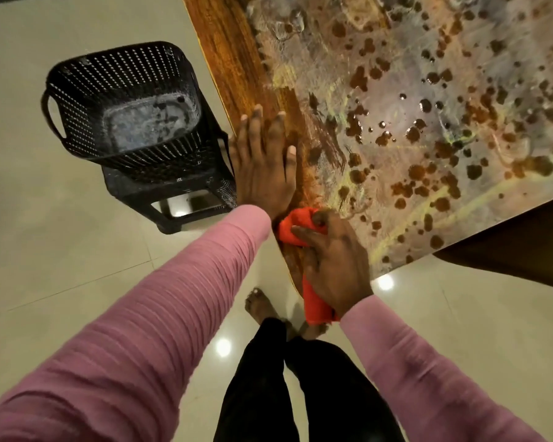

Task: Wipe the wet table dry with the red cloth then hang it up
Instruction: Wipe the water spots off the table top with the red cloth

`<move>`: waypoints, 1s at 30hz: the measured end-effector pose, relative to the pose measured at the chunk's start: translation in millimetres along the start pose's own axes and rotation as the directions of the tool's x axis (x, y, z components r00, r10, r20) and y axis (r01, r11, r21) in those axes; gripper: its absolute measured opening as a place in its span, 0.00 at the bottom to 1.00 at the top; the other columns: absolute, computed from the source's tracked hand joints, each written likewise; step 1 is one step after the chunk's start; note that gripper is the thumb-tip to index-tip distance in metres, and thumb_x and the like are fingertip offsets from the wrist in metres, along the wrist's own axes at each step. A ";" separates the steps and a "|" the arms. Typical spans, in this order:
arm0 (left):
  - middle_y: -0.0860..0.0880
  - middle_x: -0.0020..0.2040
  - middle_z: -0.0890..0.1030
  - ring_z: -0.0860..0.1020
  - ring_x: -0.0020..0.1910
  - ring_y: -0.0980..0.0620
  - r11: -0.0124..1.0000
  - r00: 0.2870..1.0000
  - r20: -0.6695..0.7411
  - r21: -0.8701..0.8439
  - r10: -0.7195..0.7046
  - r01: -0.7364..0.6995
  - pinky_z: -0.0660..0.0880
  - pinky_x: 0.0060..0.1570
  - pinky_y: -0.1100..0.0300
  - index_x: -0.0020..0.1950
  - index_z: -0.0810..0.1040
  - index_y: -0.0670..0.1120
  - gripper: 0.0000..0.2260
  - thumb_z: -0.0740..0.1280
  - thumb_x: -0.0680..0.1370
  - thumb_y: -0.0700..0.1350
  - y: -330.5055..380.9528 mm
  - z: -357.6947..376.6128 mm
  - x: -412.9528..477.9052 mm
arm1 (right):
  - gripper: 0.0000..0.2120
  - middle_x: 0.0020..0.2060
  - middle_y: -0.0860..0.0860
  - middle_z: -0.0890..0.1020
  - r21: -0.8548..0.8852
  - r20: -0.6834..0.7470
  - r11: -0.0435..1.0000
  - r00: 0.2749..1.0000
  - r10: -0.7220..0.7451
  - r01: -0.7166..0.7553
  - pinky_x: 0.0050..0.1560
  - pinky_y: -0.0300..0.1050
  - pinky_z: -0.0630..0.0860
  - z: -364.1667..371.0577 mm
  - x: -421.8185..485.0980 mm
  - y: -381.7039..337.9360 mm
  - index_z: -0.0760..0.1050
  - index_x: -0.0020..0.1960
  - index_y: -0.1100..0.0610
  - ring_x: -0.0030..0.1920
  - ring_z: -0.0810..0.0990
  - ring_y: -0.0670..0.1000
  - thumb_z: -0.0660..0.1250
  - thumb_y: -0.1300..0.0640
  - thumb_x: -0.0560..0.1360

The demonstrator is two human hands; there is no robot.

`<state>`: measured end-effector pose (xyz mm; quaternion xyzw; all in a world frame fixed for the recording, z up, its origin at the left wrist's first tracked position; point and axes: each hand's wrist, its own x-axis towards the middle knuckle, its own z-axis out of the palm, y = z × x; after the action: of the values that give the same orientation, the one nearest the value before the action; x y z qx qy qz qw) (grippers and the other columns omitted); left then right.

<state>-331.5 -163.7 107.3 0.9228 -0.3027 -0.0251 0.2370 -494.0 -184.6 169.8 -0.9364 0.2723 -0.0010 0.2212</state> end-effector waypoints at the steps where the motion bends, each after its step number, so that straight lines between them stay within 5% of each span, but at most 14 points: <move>1: 0.43 0.78 0.57 0.53 0.77 0.41 0.999 1.000 0.008 0.027 0.018 -0.019 0.46 0.74 0.42 0.77 0.59 0.50 0.25 0.52 0.81 0.54 0.2 2.0 -1.7 | 0.14 0.56 0.57 0.77 -0.014 0.049 0.997 0.996 -0.074 0.075 0.42 0.55 0.78 1.4 -9.6 -3.7 0.82 0.54 0.50 0.51 0.76 0.61 0.66 0.55 0.71; 5: 0.42 0.77 0.59 0.55 0.77 0.41 0.998 0.999 -0.035 0.058 0.030 -0.028 0.48 0.74 0.40 0.76 0.62 0.50 0.23 0.53 0.81 0.53 -0.4 5.2 -0.3 | 0.18 0.55 0.54 0.78 0.008 0.178 0.972 0.956 -0.233 0.235 0.36 0.51 0.79 -3.1 -34.9 3.8 0.83 0.51 0.49 0.49 0.77 0.59 0.57 0.48 0.70; 11: 0.42 0.77 0.61 0.57 0.76 0.40 0.998 0.996 -0.086 0.054 0.019 -0.014 0.50 0.74 0.40 0.75 0.65 0.49 0.22 0.54 0.81 0.53 0.5 7.5 -2.3 | 0.15 0.56 0.58 0.77 -0.032 -0.042 0.994 0.994 0.102 -0.104 0.42 0.57 0.79 -5.4 -29.7 24.7 0.82 0.54 0.52 0.53 0.76 0.63 0.67 0.60 0.69; 15: 0.42 0.77 0.61 0.56 0.76 0.41 0.999 0.997 -0.079 0.046 0.003 0.000 0.51 0.73 0.39 0.75 0.65 0.50 0.23 0.53 0.81 0.54 0.8 7.9 -2.8 | 0.16 0.54 0.54 0.76 -0.002 0.036 0.999 0.998 -0.045 0.045 0.33 0.48 0.77 11.3 -60.1 -2.8 0.82 0.50 0.51 0.50 0.73 0.57 0.58 0.50 0.70; 18: 0.42 0.77 0.60 0.56 0.77 0.41 0.999 0.998 -0.065 0.040 -0.005 0.008 0.51 0.73 0.39 0.75 0.65 0.50 0.22 0.53 0.81 0.54 0.5 7.1 -2.7 | 0.15 0.54 0.51 0.75 -0.023 0.145 0.983 0.973 -0.179 0.184 0.27 0.46 0.76 10.6 -77.7 1.9 0.81 0.50 0.49 0.50 0.72 0.55 0.58 0.53 0.70; 25: 0.41 0.76 0.62 0.57 0.76 0.40 0.999 0.995 -0.101 0.044 -0.003 0.008 0.52 0.73 0.38 0.74 0.66 0.49 0.22 0.54 0.81 0.53 1.3 7.7 -2.8 | 0.15 0.55 0.58 0.77 0.005 -0.050 0.997 0.995 0.083 -0.083 0.34 0.54 0.79 -2.7 -69.3 32.3 0.83 0.53 0.53 0.51 0.77 0.62 0.67 0.61 0.69; 30: 0.41 0.76 0.62 0.57 0.76 0.40 0.998 0.995 -0.100 0.055 -0.009 0.014 0.51 0.73 0.39 0.74 0.65 0.48 0.22 0.53 0.81 0.53 3.9 5.6 -4.0 | 0.15 0.53 0.53 0.76 -0.001 0.087 0.994 0.990 -0.112 0.113 0.29 0.48 0.77 11.3 -90.1 7.2 0.81 0.51 0.50 0.48 0.76 0.57 0.59 0.54 0.69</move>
<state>-337.9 -166.5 103.8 0.9309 -0.2857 0.0278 0.2260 -573.0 -139.4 167.3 -0.9501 0.2091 0.0280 0.2297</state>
